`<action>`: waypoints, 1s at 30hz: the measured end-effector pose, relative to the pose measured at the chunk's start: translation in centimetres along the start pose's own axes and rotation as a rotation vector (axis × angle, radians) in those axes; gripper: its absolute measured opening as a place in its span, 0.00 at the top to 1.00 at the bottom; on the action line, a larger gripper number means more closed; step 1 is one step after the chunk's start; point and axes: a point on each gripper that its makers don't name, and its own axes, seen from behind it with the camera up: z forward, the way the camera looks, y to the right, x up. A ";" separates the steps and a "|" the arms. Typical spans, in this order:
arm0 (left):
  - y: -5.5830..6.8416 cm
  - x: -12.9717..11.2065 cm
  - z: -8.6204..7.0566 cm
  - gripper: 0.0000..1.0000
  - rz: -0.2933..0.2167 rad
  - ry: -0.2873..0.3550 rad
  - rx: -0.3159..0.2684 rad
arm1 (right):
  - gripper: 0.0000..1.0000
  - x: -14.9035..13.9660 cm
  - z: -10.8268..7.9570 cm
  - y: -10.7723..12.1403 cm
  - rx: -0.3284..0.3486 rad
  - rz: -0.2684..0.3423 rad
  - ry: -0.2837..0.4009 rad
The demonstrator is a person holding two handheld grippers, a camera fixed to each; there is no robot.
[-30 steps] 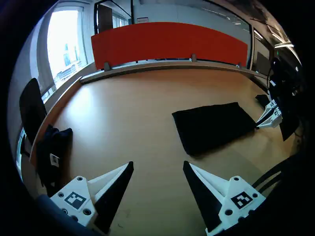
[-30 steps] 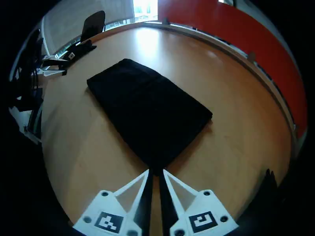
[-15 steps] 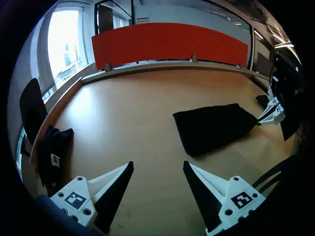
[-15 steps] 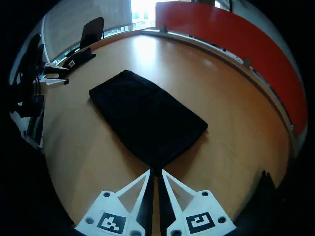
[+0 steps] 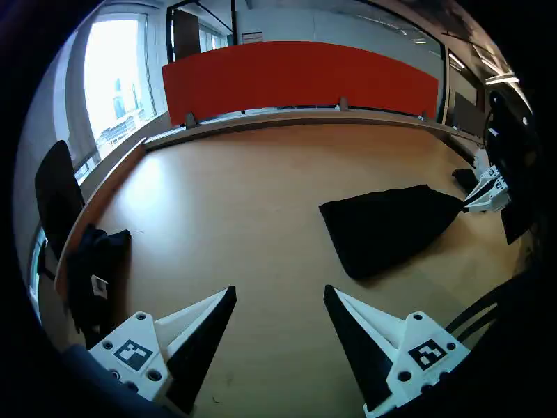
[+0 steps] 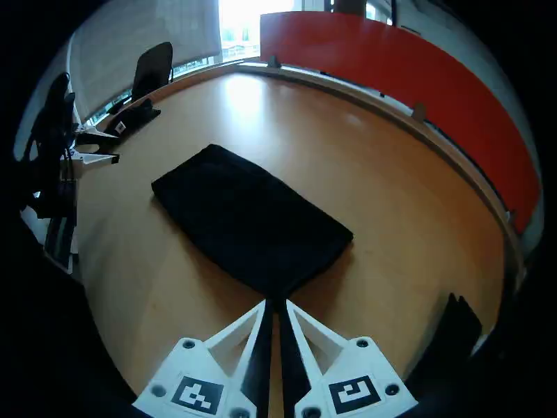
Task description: Fold towel
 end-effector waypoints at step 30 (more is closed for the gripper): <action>-0.1 -0.5 -1.4 0.07 -0.039 0.006 0.007 | 0.94 10.2 -0.3 -2.5 0.071 -0.172 0.113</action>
